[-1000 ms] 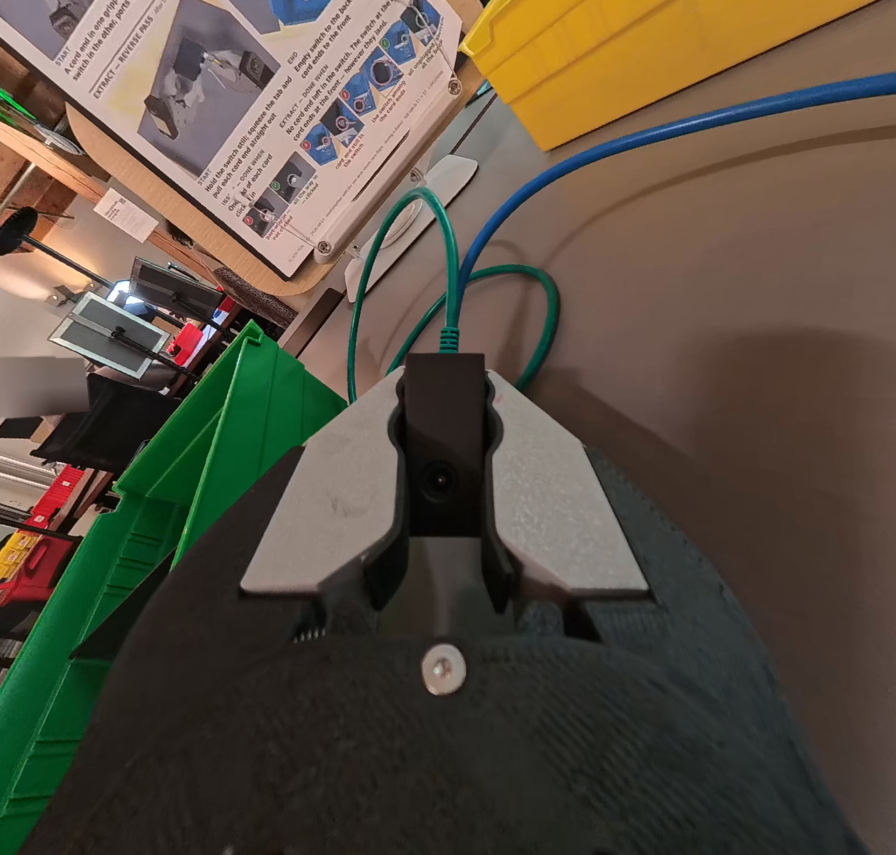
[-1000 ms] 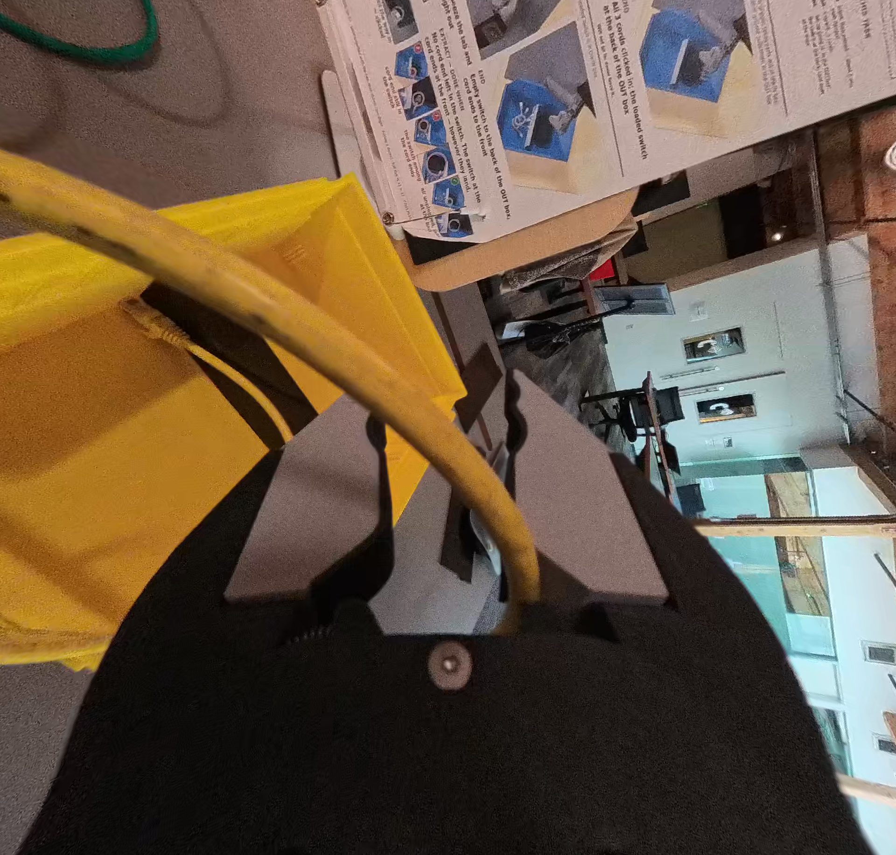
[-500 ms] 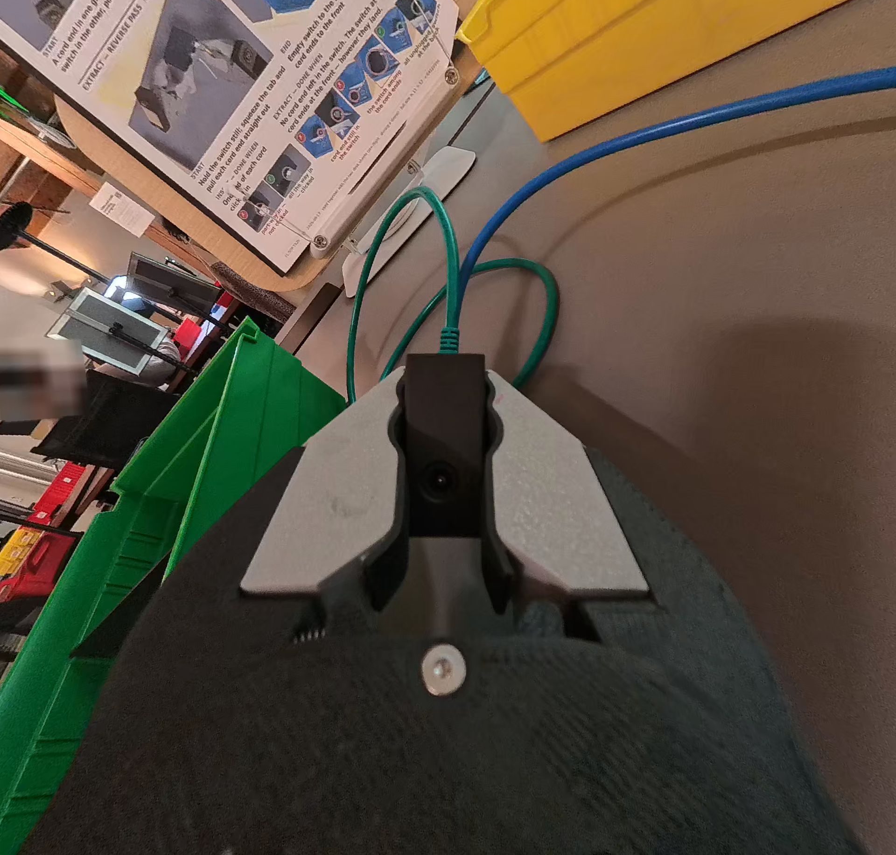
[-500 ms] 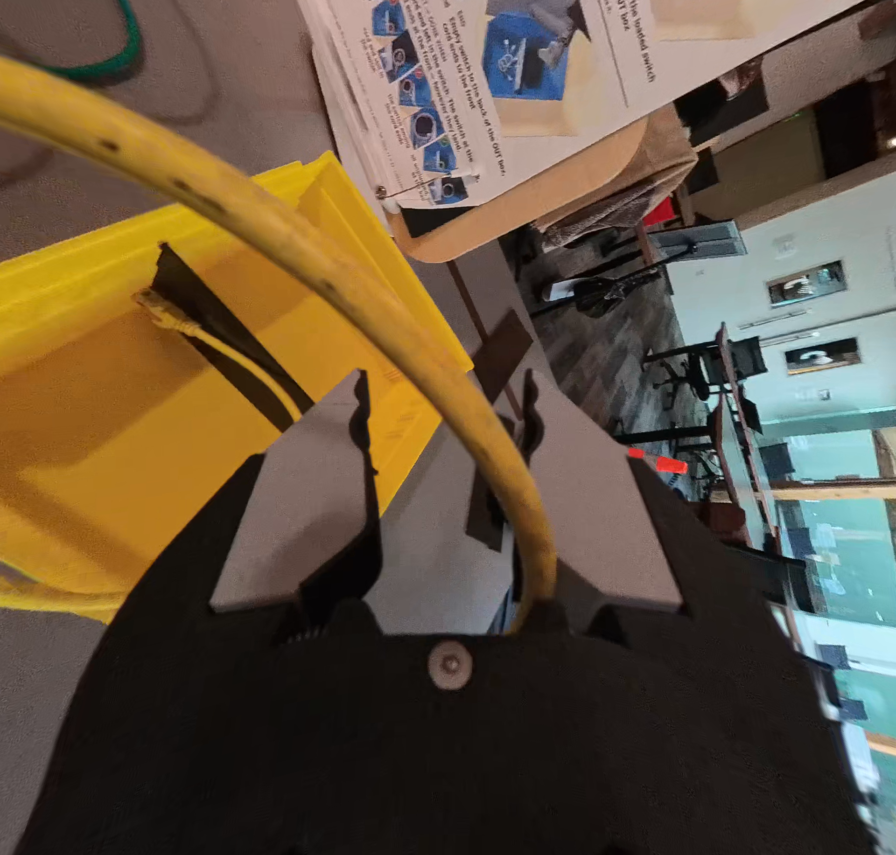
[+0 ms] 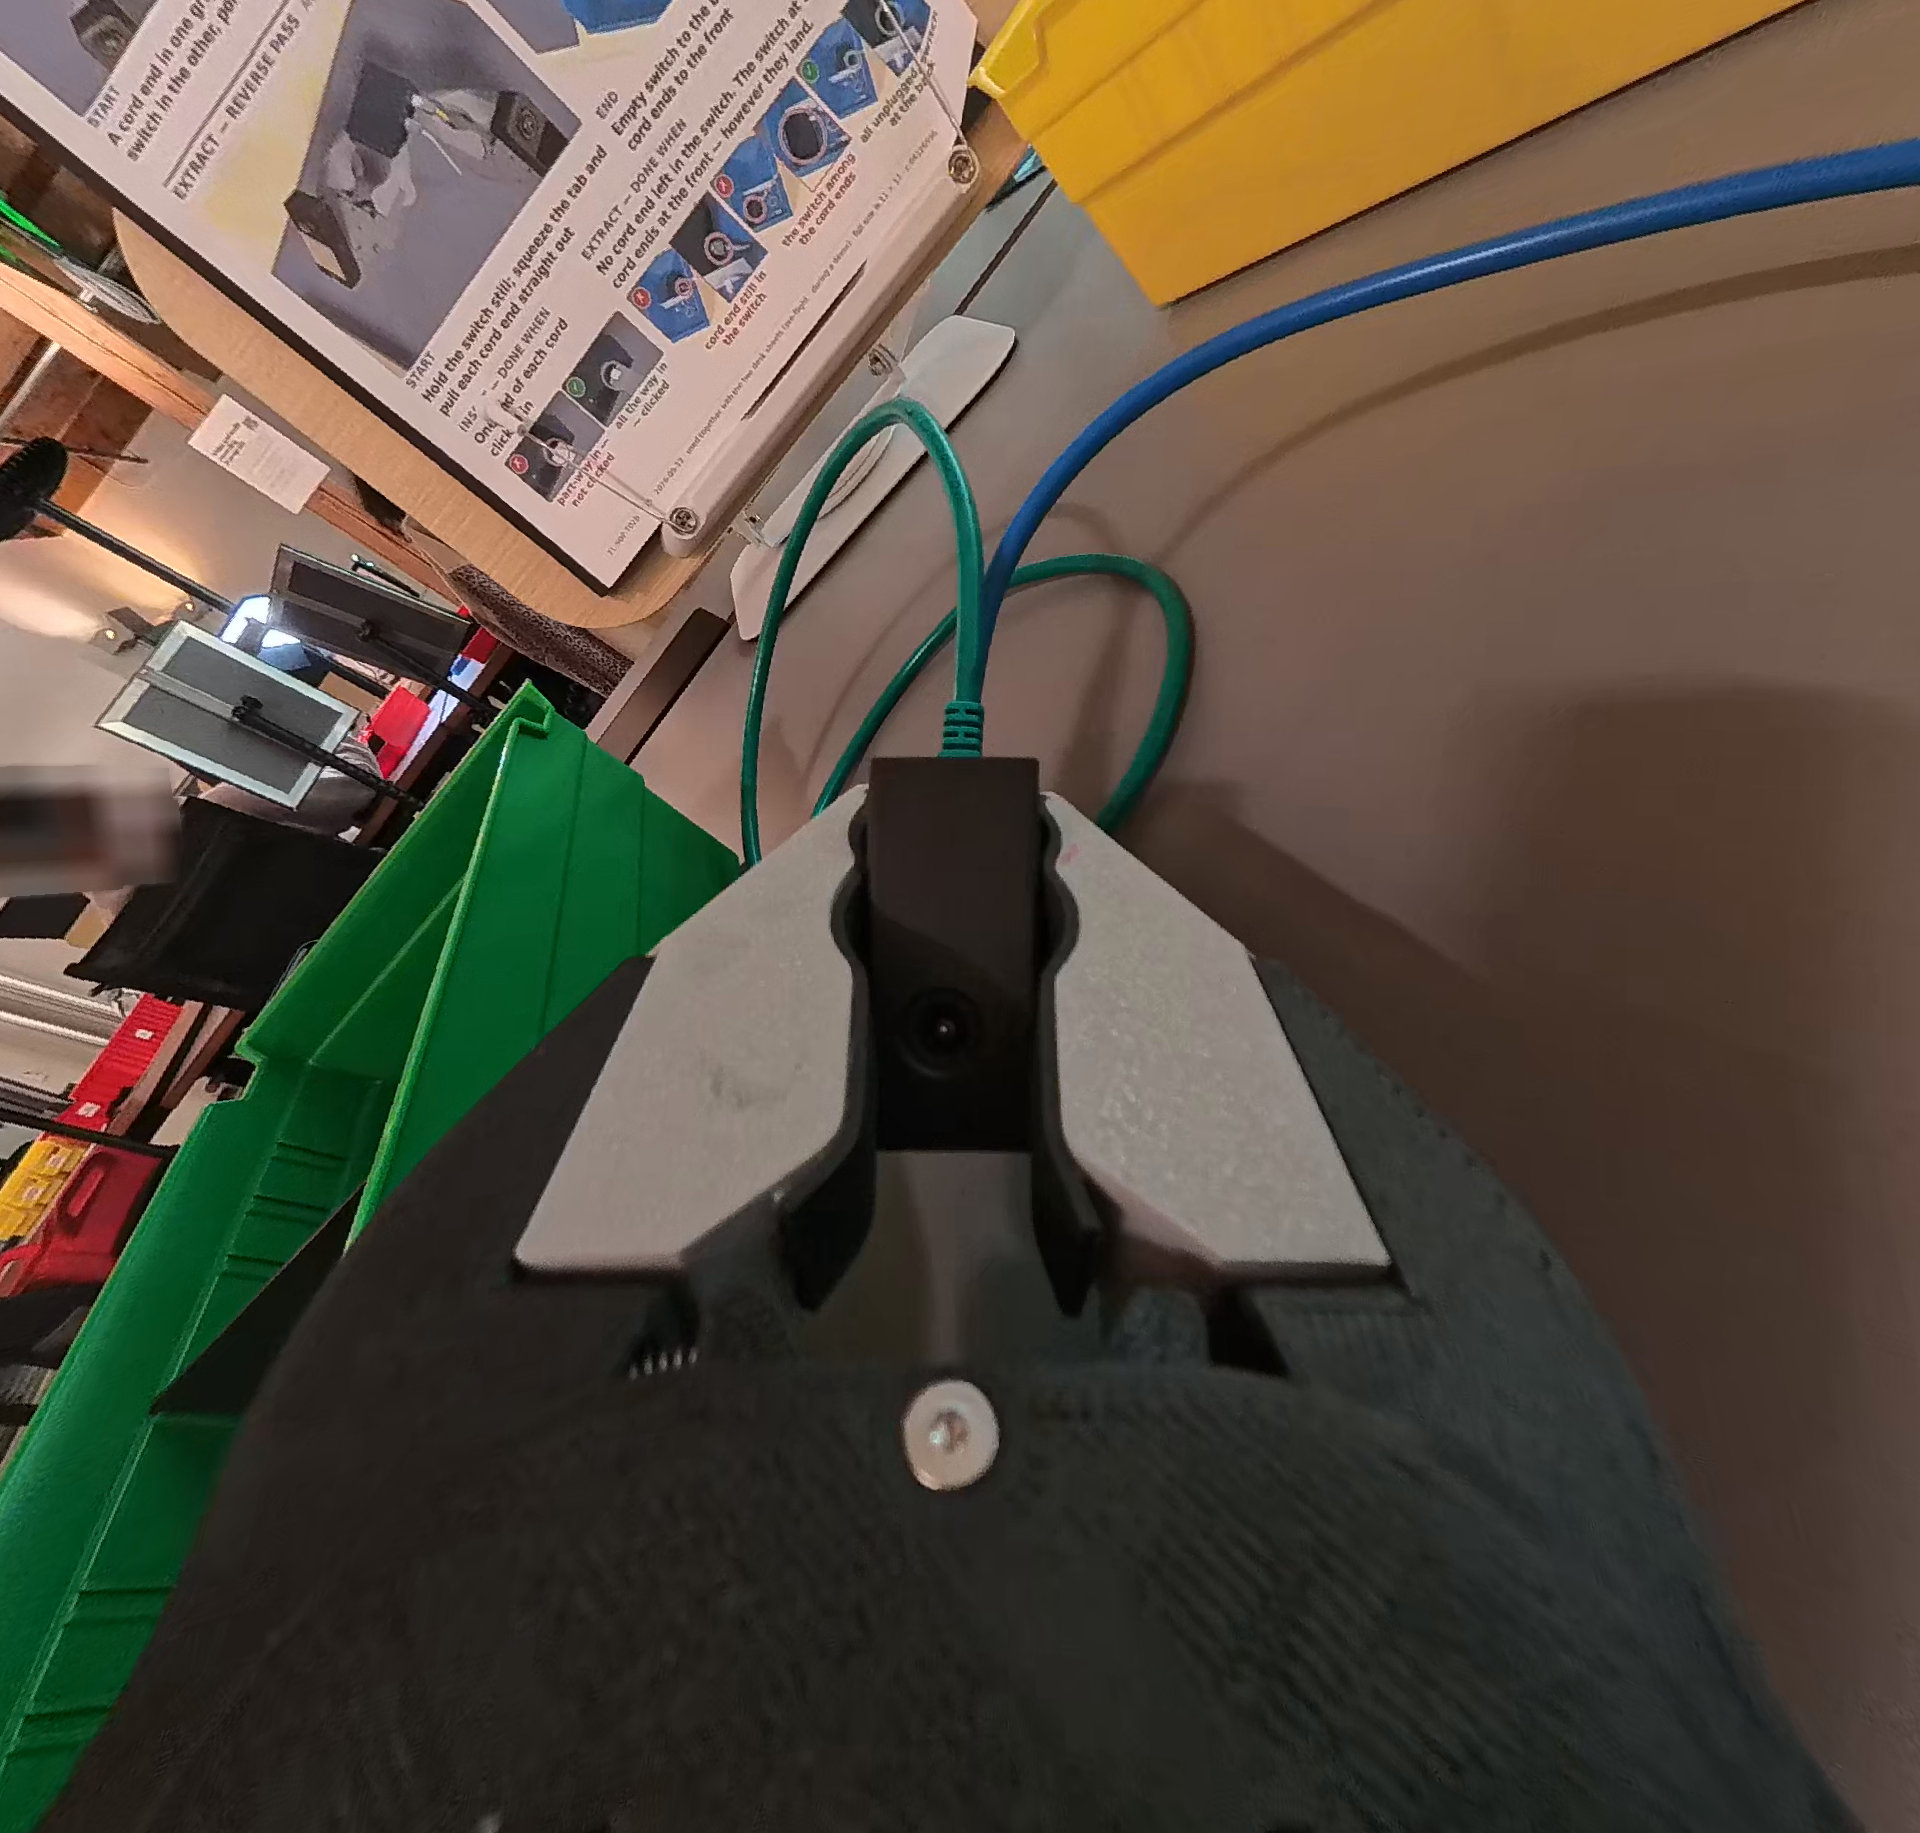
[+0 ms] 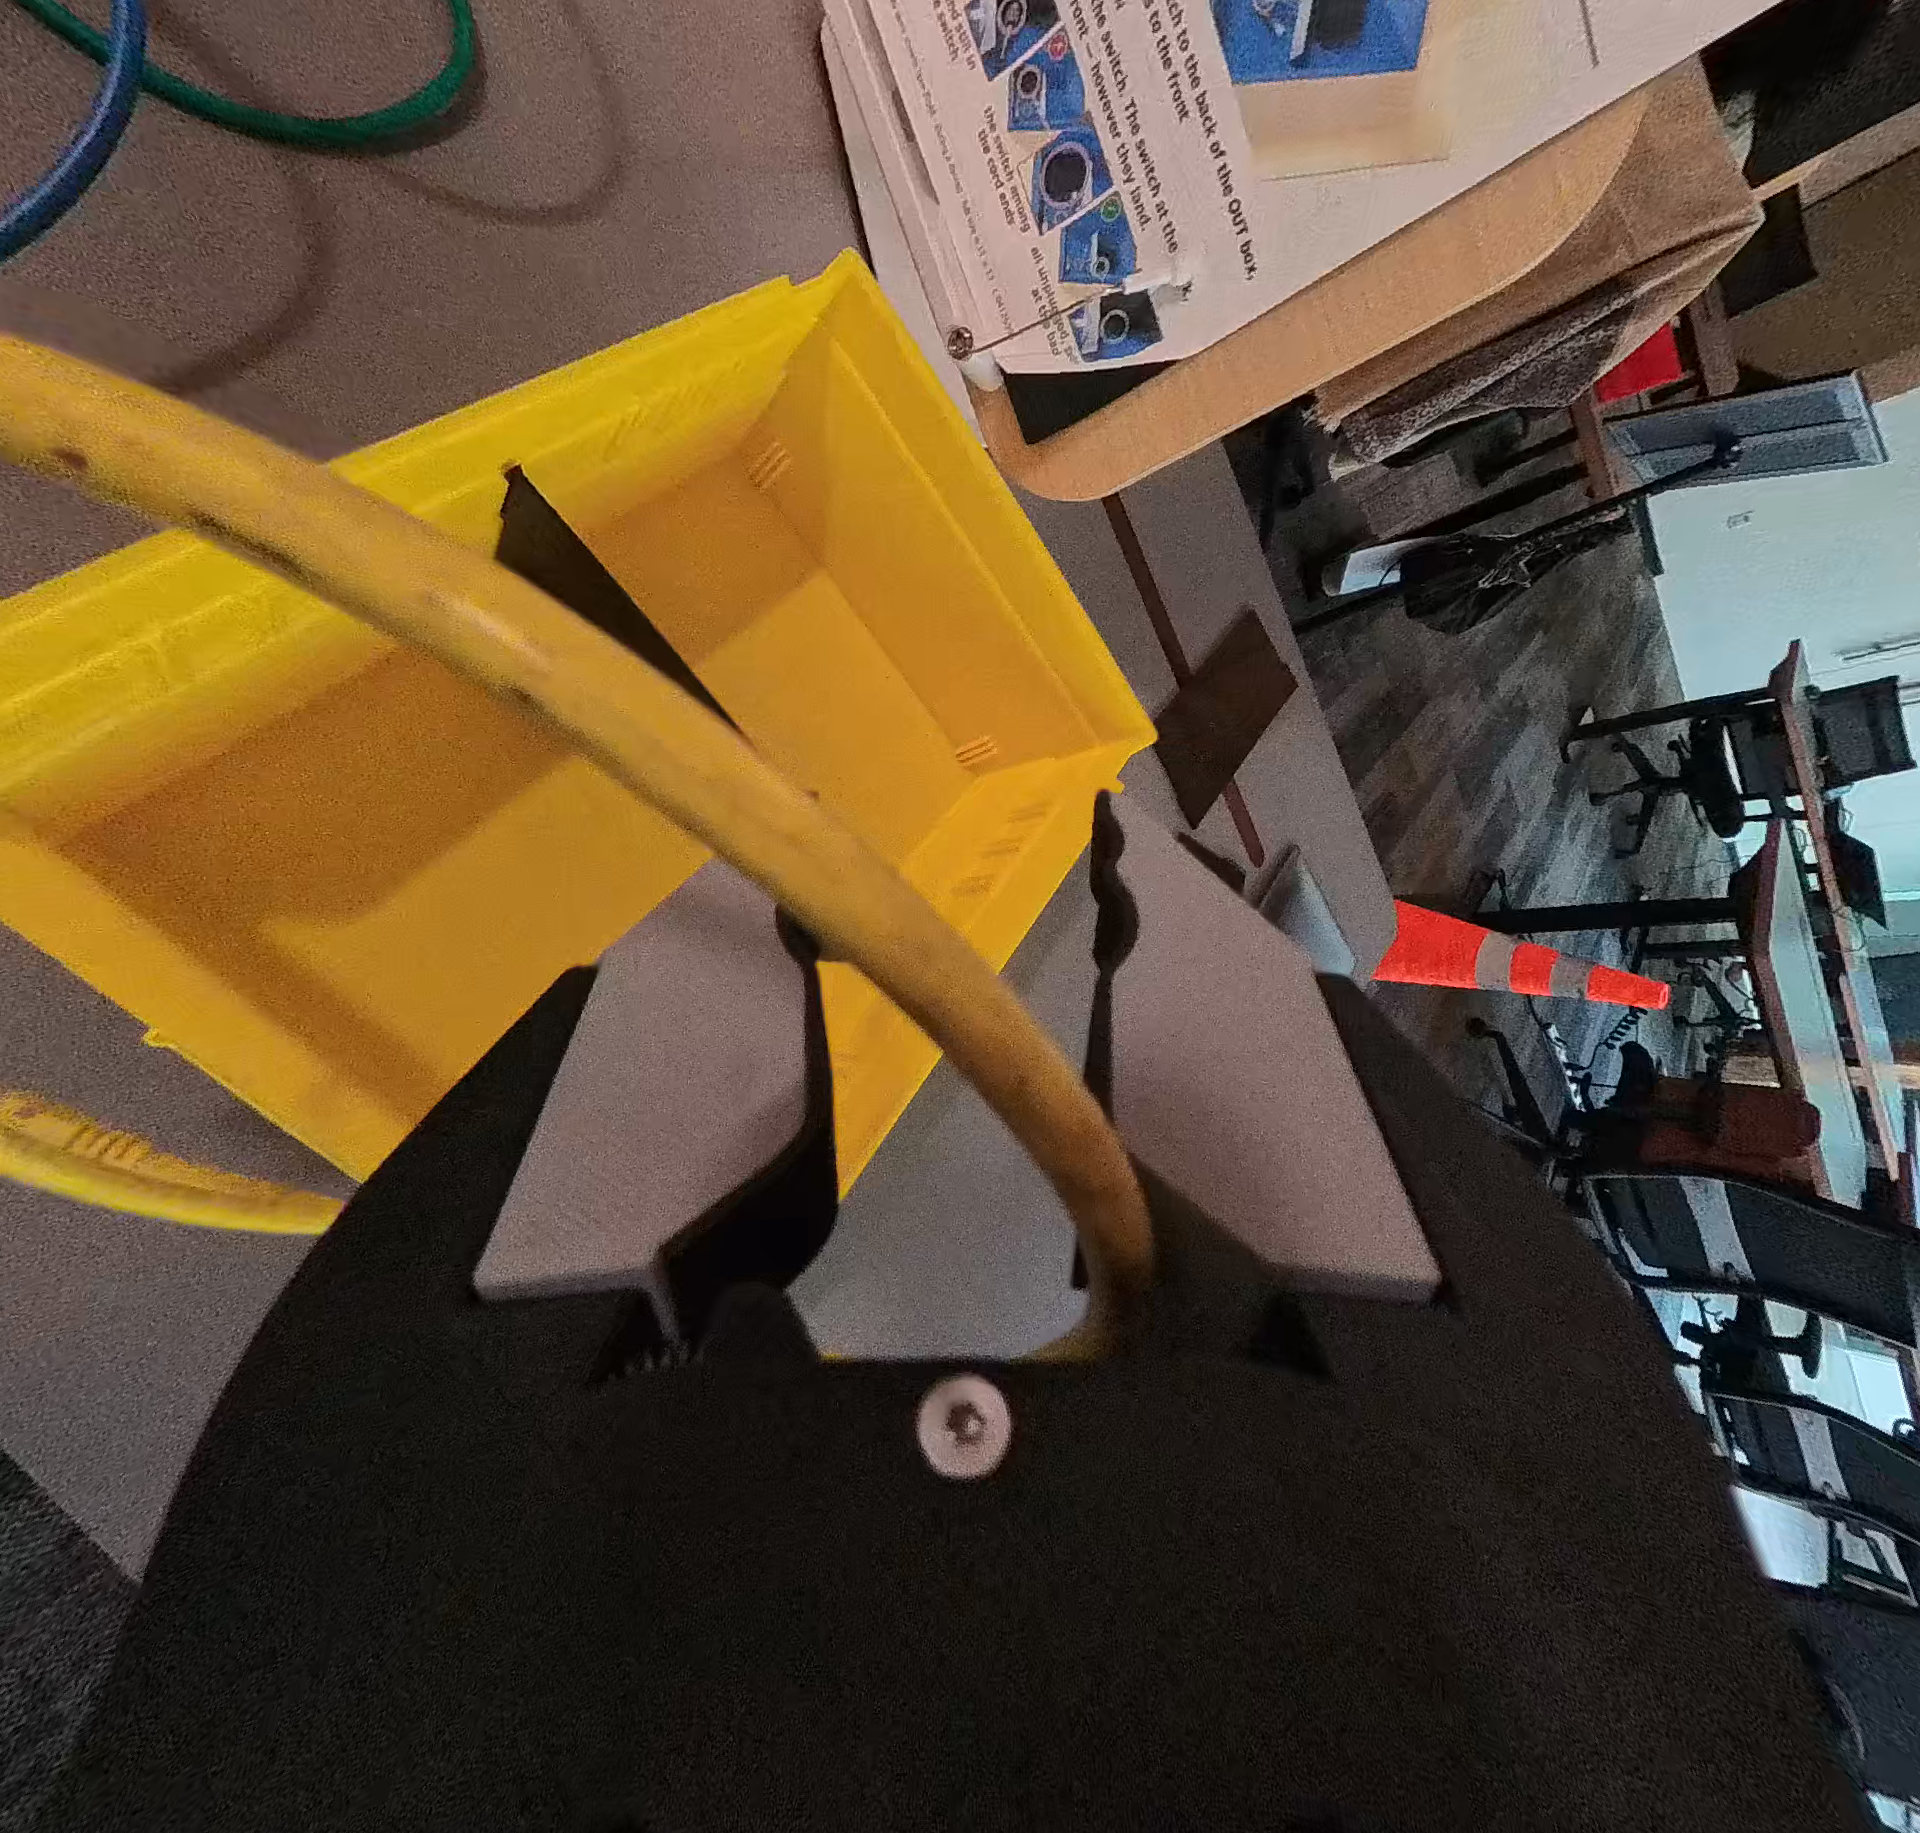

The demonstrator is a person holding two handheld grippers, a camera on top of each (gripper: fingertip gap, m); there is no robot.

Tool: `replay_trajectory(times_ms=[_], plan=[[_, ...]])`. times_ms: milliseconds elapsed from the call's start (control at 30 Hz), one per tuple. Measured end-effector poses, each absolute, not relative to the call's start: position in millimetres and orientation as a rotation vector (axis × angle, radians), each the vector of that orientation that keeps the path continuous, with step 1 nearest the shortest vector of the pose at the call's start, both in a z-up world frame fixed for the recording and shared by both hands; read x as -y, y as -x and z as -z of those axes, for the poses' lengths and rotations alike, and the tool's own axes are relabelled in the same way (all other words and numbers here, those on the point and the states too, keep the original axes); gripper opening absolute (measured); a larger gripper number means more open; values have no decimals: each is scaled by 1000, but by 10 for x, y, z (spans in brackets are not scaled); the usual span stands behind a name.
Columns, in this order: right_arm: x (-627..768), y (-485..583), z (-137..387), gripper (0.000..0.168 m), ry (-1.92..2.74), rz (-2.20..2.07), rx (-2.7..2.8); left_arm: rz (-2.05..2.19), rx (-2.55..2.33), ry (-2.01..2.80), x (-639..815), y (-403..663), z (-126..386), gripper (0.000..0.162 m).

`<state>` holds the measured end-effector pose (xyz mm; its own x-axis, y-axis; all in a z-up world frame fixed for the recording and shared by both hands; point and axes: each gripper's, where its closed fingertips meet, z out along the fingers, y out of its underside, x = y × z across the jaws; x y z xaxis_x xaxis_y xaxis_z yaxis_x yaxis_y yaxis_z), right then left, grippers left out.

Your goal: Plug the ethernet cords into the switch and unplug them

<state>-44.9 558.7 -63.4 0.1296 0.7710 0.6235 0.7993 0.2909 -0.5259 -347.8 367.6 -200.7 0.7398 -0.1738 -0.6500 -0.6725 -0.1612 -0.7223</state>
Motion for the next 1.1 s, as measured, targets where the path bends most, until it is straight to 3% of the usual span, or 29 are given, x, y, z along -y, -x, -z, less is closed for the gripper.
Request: replay_trajectory(times_ms=[233,333,433,500,633,767,1000,1033,1100], plan=[[-5746,427,685,41,1651,-146,1455,-506,-680,1711,-3679,3477,2012,26],[-5993,255,798,59,1869,-100,1339,-507,-682,1714,-3681,3476,2019,26],[-6166,160,788,50,1968,-37,1234,-504,-678,1716,-3685,3481,2018,26],[-6247,140,731,62,1959,7,1174,-501,-677,1717,-3685,3483,2018,26],[-6249,142,794,45,1986,14,1167,-503,-680,1716,-3685,3480,2020,26],[-6225,2,1082,60,2102,136,1215,-504,-681,1715,-3684,3478,2020,26],[-6137,-133,1388,62,2231,286,1316,-505,-682,1715,-3685,3477,2022,26],[-6083,-111,1425,66,2248,261,1338,-505,-682,1715,-3685,3476,2022,26],[-5943,-101,1517,88,2319,213,1395,-504,-682,1715,-3685,3477,2022,26]])
